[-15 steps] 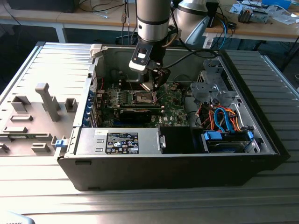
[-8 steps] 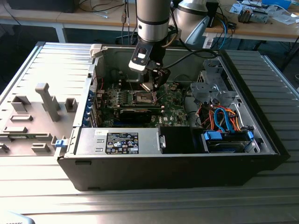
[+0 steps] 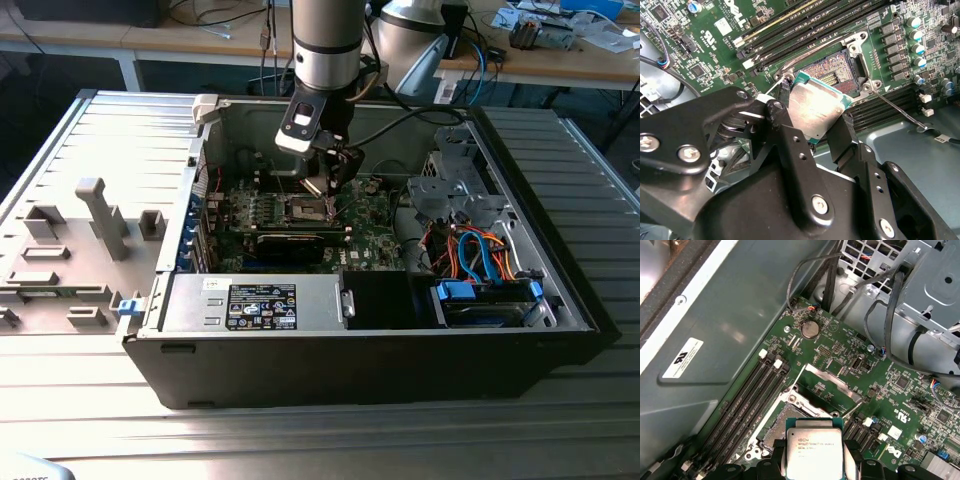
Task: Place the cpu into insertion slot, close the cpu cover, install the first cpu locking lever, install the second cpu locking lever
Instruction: 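Place the cpu into insertion slot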
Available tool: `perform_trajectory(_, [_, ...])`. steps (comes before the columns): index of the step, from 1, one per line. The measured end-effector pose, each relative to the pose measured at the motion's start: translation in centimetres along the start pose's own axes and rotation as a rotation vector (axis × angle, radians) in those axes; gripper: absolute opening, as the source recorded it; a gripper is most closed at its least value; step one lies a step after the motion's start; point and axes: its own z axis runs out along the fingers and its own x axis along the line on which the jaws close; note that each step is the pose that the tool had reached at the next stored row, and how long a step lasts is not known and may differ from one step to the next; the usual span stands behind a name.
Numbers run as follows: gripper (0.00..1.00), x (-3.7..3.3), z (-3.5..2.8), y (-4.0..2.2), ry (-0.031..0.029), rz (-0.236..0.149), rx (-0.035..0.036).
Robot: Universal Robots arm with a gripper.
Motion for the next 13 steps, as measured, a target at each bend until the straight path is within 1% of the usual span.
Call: perform_trajectory(13, [0.54, 0.0, 0.08, 0.0, -0.0007, 0.01, -0.0001])
